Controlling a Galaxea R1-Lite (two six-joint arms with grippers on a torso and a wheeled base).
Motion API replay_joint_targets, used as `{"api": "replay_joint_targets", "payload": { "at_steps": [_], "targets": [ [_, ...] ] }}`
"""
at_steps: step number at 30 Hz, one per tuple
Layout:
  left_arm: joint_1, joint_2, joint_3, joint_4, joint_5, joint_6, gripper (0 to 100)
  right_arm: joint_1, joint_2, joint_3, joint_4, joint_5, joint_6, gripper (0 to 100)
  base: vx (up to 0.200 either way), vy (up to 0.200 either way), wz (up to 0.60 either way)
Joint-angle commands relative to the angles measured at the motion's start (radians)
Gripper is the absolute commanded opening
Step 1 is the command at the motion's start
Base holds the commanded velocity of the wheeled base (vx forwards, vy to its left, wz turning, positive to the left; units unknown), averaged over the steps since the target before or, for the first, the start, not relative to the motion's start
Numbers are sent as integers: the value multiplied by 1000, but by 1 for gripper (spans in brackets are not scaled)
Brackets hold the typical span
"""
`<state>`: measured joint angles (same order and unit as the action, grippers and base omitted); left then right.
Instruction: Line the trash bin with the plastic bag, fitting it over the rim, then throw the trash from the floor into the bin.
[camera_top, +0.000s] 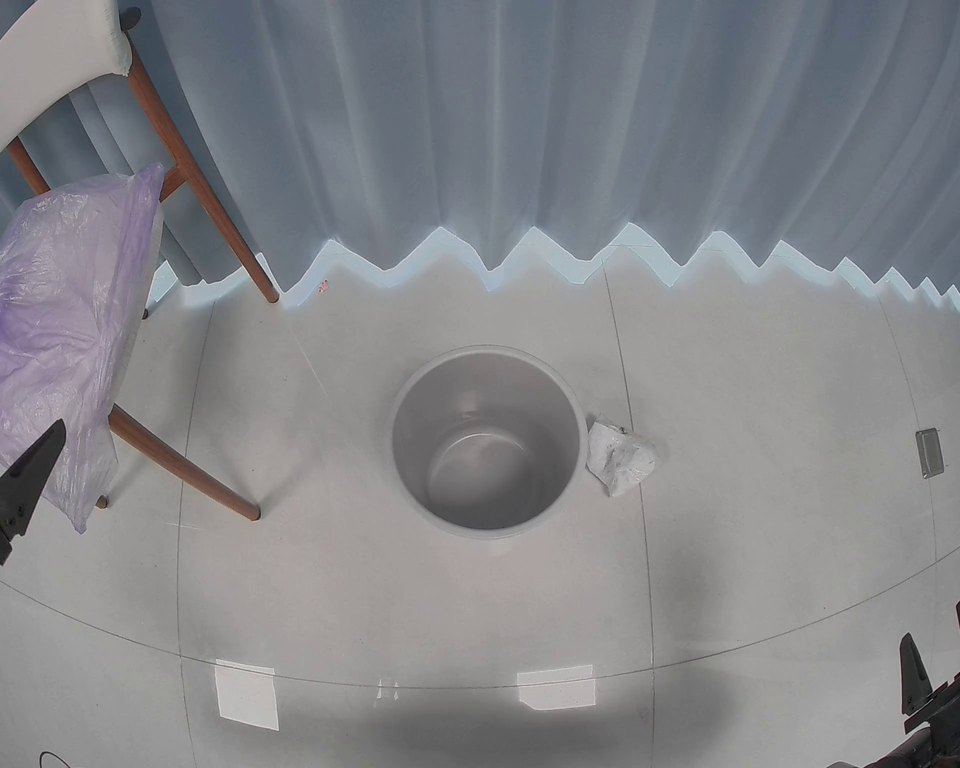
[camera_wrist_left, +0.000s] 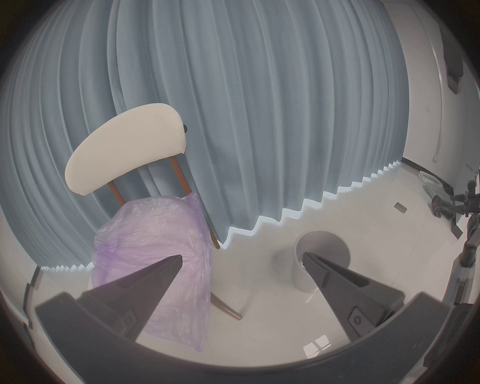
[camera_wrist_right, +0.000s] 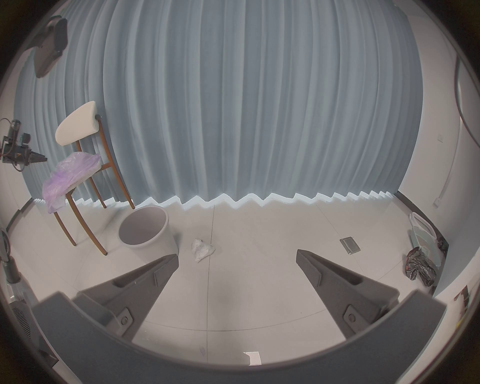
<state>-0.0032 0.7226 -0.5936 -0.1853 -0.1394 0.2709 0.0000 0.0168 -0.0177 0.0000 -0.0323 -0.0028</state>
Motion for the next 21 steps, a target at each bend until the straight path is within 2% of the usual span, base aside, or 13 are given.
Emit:
{"api": "replay_joint_targets", "payload": {
  "at_steps": [1,9,14,21],
  "targets": [
    [6,60,-20,0,11,13,100,0,-17,16,0,0,0,100,0,0,0],
    [8,107,-52,0,53,13,100,0,-17,16,0,0,0,100,0,0,0],
    [6,167,-120,0,98,18,100,0,-17,16,0,0,0,100,0,0,0],
    [6,239,-172,0,106,57,100,0,-17,16,0,0,0,100,0,0,0]
  ]
}}
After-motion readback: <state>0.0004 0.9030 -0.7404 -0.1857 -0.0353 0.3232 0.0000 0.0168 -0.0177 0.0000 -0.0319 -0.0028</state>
